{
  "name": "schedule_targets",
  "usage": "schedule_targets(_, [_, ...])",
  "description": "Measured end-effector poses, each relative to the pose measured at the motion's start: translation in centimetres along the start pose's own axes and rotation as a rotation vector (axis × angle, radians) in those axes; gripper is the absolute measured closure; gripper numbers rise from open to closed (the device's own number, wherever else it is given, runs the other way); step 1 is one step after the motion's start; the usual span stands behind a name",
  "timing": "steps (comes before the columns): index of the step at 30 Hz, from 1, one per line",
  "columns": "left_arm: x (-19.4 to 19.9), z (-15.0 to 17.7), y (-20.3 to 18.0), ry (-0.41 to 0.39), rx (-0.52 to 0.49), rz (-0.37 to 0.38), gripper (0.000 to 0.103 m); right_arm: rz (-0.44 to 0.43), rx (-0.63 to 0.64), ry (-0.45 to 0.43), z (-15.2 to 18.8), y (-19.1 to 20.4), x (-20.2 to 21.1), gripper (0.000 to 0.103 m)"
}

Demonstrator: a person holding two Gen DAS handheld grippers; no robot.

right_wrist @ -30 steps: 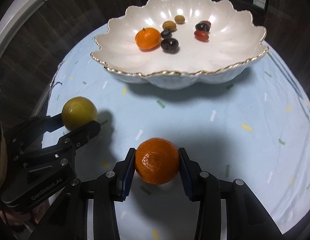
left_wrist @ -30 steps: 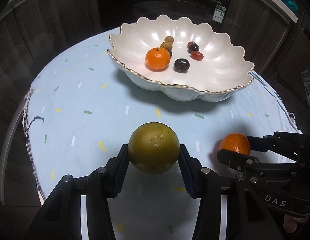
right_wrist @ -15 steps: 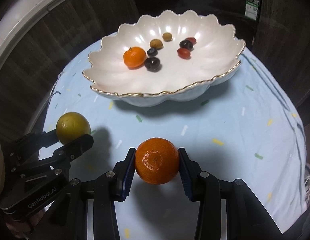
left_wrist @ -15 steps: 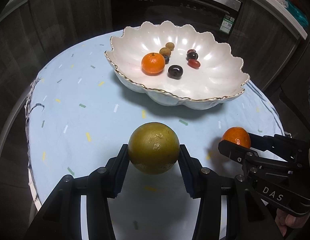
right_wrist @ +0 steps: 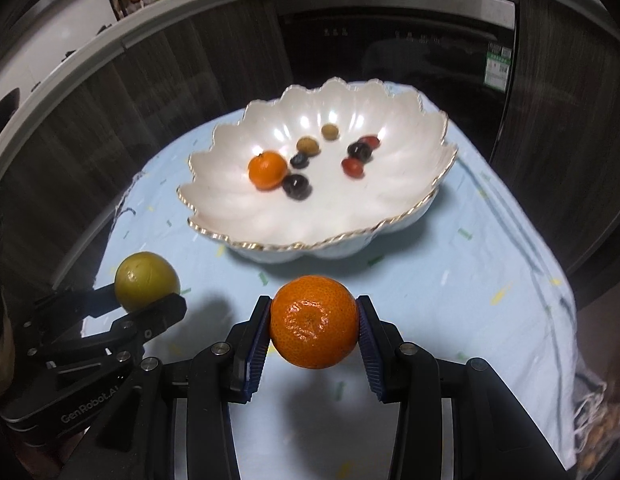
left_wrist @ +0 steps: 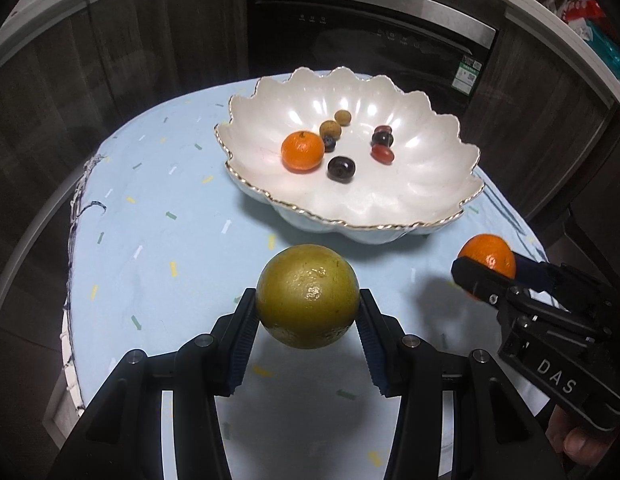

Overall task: Organize fruits
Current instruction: 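Lift both held fruits and carry them over the white bowl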

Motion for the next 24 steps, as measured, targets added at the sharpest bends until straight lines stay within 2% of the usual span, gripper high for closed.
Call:
schedule_targets(14, [0.8, -2.6, -3.5, -0.042, 0.068, 0.005, 0.055, 0.03, 0.064, -0.143, -4.0, -4.0, 3.3, 0.06])
schedule_targets(24, [0.9, -5.4, -3.7, -0.067, 0.089, 0.0, 0.055, 0.034, 0.113, -0.21, -7.0, -4.5, 4.1, 0.06])
Point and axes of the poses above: each gripper's, at about its wrist camera, not at the fingertips, and x roughly against the way its jaws point, y to its left, z to its underside, the point moved 8 cm from there along -x, roughly the way its jaws point, and after that the axes turned 5 degrees about z, right-handed, at the moved point
